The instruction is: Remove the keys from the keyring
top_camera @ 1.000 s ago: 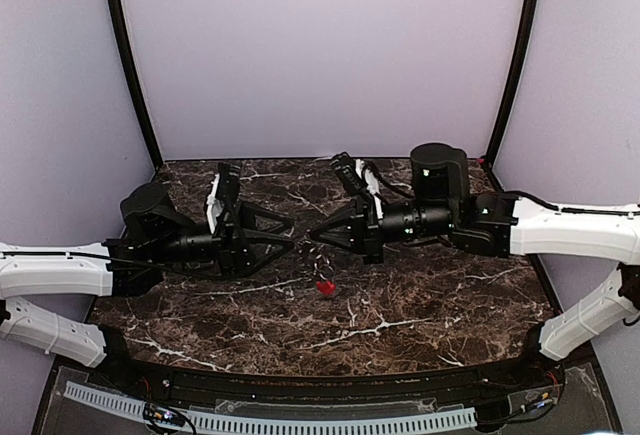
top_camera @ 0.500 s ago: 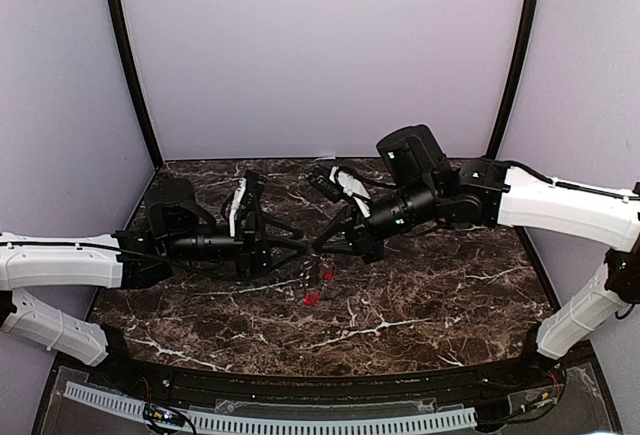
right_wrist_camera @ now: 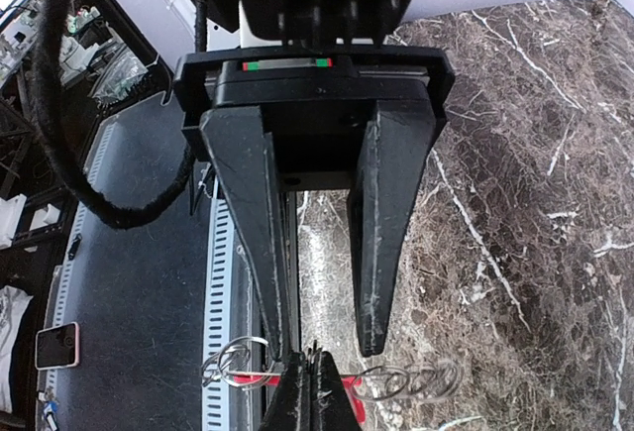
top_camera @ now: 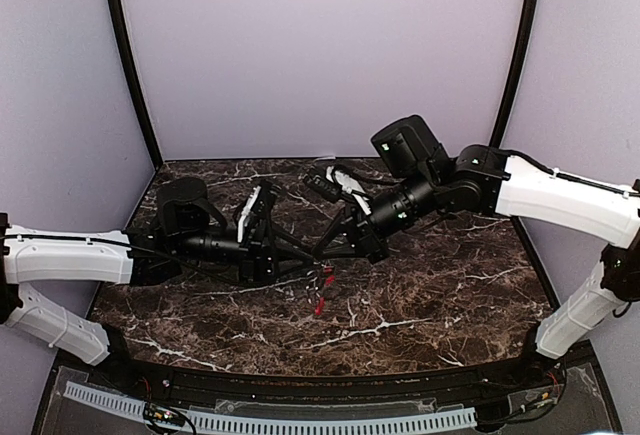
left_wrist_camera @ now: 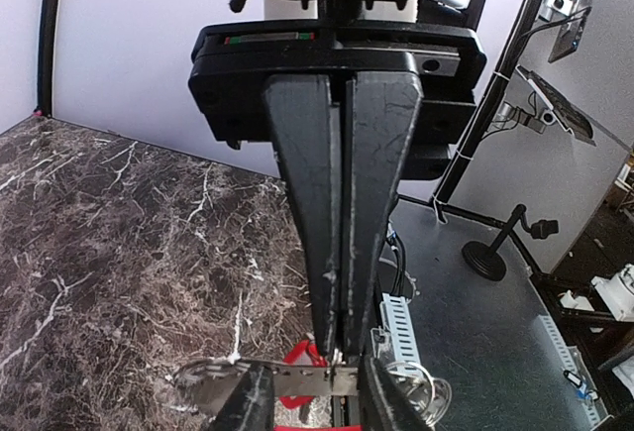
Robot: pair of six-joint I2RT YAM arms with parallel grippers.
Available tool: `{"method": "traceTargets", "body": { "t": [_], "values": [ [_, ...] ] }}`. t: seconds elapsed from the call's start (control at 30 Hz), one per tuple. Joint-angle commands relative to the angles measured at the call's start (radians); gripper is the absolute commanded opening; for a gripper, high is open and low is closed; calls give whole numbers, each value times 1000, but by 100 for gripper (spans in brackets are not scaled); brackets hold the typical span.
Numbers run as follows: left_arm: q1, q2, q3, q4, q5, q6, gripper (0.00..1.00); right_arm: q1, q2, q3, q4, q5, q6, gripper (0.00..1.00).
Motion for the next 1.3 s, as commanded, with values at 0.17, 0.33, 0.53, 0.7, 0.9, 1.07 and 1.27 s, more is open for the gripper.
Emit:
{"method": "traceTargets", "body": {
  "t": [0.17, 0.33, 0.53, 0.7, 0.9, 1.07, 1.27],
  "values": [
    [1, 23, 32, 58, 80, -23, 14, -9, 15, 43, -6, -37, -6, 0],
    [1, 39, 41, 61, 94, -26, 10, -11, 13, 45, -8, -32, -7, 0],
    [1, 53, 46, 70, 108, -33, 5, -14, 16, 47, -8, -42, -7, 0],
    [1, 58, 46, 80, 115, -37, 0, -18, 14, 47, -3, -47, -6, 0],
    [1, 46, 11, 150, 95, -53, 0, -23, 0, 19, 32, -61, 1, 0],
    [1, 29, -24, 244, 71, -77, 0, -36, -69, -77, 146, -51, 22, 35],
    [1, 1, -55, 334, 21, -105, 0, -47, -216, -328, 473, -57, 57, 48]
  ]
}}
